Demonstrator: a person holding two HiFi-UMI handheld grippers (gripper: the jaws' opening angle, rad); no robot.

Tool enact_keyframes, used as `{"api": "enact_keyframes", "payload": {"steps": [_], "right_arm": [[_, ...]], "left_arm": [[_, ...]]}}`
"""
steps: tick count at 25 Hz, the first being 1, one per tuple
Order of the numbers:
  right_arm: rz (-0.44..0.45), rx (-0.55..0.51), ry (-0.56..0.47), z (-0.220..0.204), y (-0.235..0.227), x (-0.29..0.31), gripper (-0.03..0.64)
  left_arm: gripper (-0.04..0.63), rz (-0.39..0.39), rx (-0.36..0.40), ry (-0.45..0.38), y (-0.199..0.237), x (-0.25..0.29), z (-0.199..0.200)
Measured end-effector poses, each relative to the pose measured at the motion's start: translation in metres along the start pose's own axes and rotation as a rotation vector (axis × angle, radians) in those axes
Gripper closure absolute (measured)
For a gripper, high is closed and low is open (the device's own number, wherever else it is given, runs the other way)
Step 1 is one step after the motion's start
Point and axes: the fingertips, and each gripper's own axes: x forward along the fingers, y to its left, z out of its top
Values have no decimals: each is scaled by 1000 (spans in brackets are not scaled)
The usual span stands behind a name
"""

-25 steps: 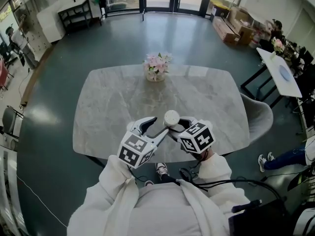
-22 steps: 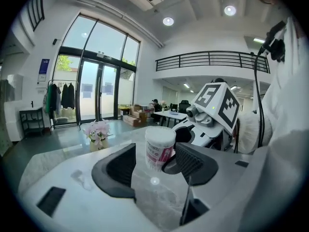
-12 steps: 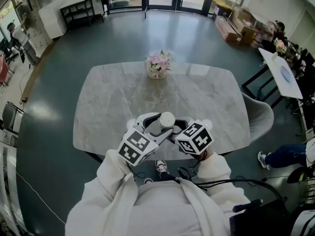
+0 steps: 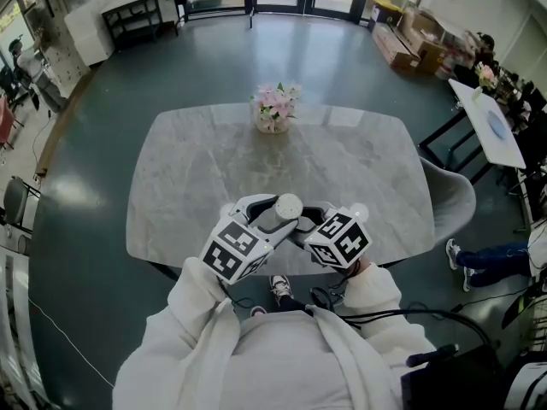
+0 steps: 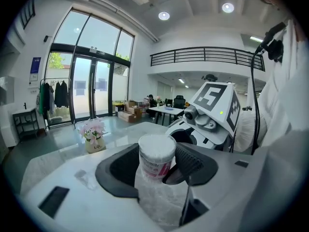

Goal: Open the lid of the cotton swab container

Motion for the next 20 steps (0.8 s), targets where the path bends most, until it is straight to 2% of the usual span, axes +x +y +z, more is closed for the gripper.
{"api": "enact_keyframes", "payload": {"steps": [10, 14, 16, 20], "right_arm": [[2, -37, 8, -11, 4, 1, 336], [8, -36, -7, -7, 4, 1, 337], [19, -23, -16, -4, 4, 0, 337], [48, 6, -9, 0, 6, -5, 336]], "left_arm": [[362, -55, -82, 27, -8, -1, -6], [360, -49, -112, 29, -2, -3, -2], [360, -46, -97, 23, -2, -5, 2], [360, -30, -10, -28, -2, -12, 16]]}}
